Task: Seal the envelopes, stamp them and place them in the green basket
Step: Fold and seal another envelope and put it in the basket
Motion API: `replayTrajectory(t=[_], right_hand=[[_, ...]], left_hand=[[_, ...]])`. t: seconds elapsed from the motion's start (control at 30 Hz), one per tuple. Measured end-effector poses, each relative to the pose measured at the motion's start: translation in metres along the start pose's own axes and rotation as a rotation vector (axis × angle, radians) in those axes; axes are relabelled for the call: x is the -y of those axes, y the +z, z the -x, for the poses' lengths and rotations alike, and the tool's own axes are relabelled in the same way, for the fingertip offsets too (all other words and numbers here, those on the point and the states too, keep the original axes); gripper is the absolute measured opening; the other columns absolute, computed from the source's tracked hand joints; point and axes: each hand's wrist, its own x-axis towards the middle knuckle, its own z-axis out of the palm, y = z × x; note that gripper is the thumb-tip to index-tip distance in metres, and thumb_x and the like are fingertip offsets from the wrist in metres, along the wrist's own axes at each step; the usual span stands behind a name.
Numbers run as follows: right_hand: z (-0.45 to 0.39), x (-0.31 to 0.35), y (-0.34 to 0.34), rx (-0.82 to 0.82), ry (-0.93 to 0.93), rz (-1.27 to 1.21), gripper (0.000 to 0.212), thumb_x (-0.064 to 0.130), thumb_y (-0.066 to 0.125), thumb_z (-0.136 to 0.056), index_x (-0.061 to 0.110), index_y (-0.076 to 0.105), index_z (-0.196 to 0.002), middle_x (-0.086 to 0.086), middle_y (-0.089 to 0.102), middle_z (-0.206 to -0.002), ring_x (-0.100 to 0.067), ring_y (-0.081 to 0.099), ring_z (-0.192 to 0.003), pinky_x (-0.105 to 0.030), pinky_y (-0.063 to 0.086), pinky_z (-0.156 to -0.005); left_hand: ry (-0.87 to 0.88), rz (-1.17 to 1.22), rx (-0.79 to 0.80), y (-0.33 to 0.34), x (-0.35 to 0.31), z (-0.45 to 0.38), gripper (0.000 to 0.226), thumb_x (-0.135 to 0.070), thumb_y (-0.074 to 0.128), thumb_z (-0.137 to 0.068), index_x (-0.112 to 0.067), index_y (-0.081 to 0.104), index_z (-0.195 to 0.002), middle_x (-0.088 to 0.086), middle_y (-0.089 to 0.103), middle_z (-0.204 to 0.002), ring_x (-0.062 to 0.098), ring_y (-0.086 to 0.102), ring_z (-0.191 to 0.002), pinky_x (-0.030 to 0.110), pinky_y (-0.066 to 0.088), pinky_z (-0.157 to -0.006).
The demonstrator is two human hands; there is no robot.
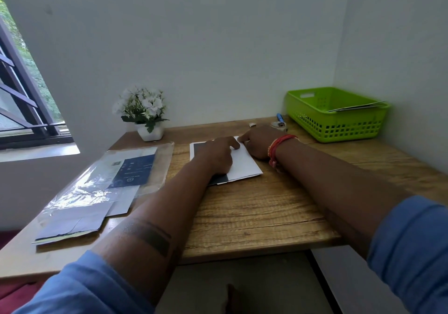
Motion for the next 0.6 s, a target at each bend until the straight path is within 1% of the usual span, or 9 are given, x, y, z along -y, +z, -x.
replayTrajectory(t=[0.13, 0.23, 0.33, 0.4, 0.43, 0.5, 0.53, 0.6], right_hand=[[-0.008, 0.003, 0.001, 0.005, 0.004, 0.045, 0.040, 0.022, 0.044, -0.100, 0.031, 0.058, -0.136, -0.005, 0.056, -0.141, -0.027, 0.056, -0.122, -0.038, 0.046, -0.102], [-0.010, 0.005, 0.000, 0.007, 0.033, 0.020, 0.040, 0.022, 0.046, -0.099, 0.028, 0.058, -0.136, -0.005, 0.057, -0.139, -0.027, 0.055, -0.123, -0.039, 0.047, -0.101], [-0.010, 0.003, 0.003, -0.037, 0.063, -0.007, 0.035, 0.027, 0.045, -0.096, 0.026, 0.064, -0.126, -0.007, 0.062, -0.130, -0.028, 0.059, -0.113, -0.041, 0.050, -0.095], [-0.010, -0.001, 0.005, -0.098, 0.109, -0.105, 0.035, 0.037, 0.042, -0.098, 0.021, 0.064, -0.120, -0.007, 0.063, -0.126, -0.028, 0.059, -0.112, -0.039, 0.049, -0.092], [-0.010, -0.003, 0.006, -0.110, 0.132, -0.164, 0.038, 0.043, 0.041, -0.099, 0.017, 0.064, -0.113, -0.007, 0.064, -0.118, -0.027, 0.059, -0.110, -0.036, 0.047, -0.087], [-0.010, -0.006, 0.004, -0.086, 0.153, -0.228, 0.045, 0.053, 0.042, -0.099, 0.015, 0.064, -0.092, -0.007, 0.064, -0.099, -0.025, 0.062, -0.097, -0.032, 0.041, -0.075], [-0.011, -0.008, 0.003, -0.081, 0.166, -0.242, 0.048, 0.056, 0.045, -0.097, 0.014, 0.064, -0.087, -0.007, 0.066, -0.094, -0.024, 0.062, -0.090, -0.031, 0.040, -0.072], [-0.011, -0.007, 0.000, -0.101, 0.200, -0.292, 0.049, 0.057, 0.052, -0.093, 0.011, 0.067, -0.082, -0.006, 0.067, -0.085, -0.022, 0.063, -0.080, -0.030, 0.041, -0.066]], left_hand=[[0.005, 0.010, -0.012, 0.000, 0.000, 0.001, 0.043, -0.011, 0.041, -0.101, -0.035, 0.054, -0.135, 0.004, 0.049, -0.149, 0.026, 0.048, -0.131, 0.034, 0.041, -0.106], [0.006, 0.012, -0.010, 0.000, -0.001, 0.001, 0.044, -0.011, 0.041, -0.101, -0.034, 0.054, -0.136, 0.005, 0.050, -0.148, 0.027, 0.049, -0.130, 0.036, 0.042, -0.107], [0.003, 0.023, -0.018, 0.001, 0.000, 0.001, 0.044, -0.011, 0.042, -0.100, -0.034, 0.054, -0.136, 0.004, 0.051, -0.147, 0.026, 0.050, -0.130, 0.034, 0.042, -0.107], [0.003, 0.017, -0.040, 0.003, 0.000, 0.000, 0.044, -0.011, 0.043, -0.100, -0.035, 0.054, -0.136, 0.003, 0.051, -0.147, 0.025, 0.050, -0.130, 0.032, 0.041, -0.105], [0.001, 0.012, -0.054, 0.003, 0.001, 0.000, 0.044, -0.012, 0.043, -0.100, -0.035, 0.055, -0.135, 0.002, 0.051, -0.147, 0.024, 0.050, -0.130, 0.031, 0.040, -0.104], [-0.009, 0.015, -0.093, 0.004, 0.002, 0.000, 0.041, -0.014, 0.045, -0.100, -0.035, 0.055, -0.135, 0.001, 0.050, -0.148, 0.024, 0.049, -0.131, 0.032, 0.039, -0.105], [-0.014, 0.022, -0.116, 0.005, 0.002, 0.000, 0.040, -0.016, 0.047, -0.100, -0.034, 0.055, -0.134, 0.001, 0.050, -0.148, 0.025, 0.048, -0.132, 0.033, 0.039, -0.106], [-0.019, 0.030, -0.138, 0.006, 0.002, -0.001, 0.038, -0.018, 0.049, -0.100, -0.032, 0.055, -0.135, 0.003, 0.050, -0.148, 0.026, 0.048, -0.133, 0.035, 0.040, -0.108]])
